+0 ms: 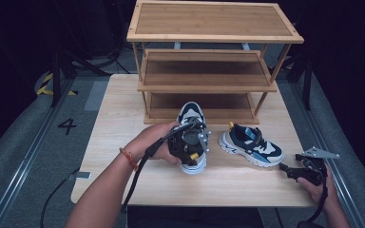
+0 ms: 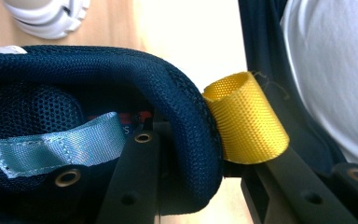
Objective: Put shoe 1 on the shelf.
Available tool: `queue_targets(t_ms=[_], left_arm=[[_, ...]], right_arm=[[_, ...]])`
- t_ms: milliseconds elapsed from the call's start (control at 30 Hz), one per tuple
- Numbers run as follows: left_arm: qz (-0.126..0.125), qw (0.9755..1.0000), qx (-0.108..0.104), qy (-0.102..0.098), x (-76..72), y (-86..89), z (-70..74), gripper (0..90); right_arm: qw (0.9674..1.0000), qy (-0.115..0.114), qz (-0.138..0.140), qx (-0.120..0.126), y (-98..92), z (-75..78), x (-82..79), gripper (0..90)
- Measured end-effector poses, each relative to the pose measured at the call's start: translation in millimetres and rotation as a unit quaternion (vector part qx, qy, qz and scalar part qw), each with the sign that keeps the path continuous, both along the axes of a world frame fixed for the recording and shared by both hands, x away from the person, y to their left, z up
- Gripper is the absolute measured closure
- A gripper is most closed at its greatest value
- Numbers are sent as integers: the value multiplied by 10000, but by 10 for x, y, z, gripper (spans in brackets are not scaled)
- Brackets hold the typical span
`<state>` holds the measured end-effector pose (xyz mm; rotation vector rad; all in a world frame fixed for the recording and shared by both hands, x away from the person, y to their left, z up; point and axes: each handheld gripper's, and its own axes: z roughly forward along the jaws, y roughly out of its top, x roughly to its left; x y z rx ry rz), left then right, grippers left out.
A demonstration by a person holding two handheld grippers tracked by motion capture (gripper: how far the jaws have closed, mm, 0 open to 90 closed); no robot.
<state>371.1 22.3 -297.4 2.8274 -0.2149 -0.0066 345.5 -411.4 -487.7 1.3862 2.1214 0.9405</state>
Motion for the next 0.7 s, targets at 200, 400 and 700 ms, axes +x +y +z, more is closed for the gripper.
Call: queue_targets(t_ms=[200,400,700], left_arm=[[-70,9994,-123,-307,94,-68,303,741],[-48,9991,-100,-418,347,-139,505,740],[143,9987,-56,-481,788,-191,668,732]], right_arm=[[10000,2,-1,0,0,0,0,166],[10000,-1,-8,13,2,1,-1,166],[10000,-9,1,-22,2,0,-3,167]])
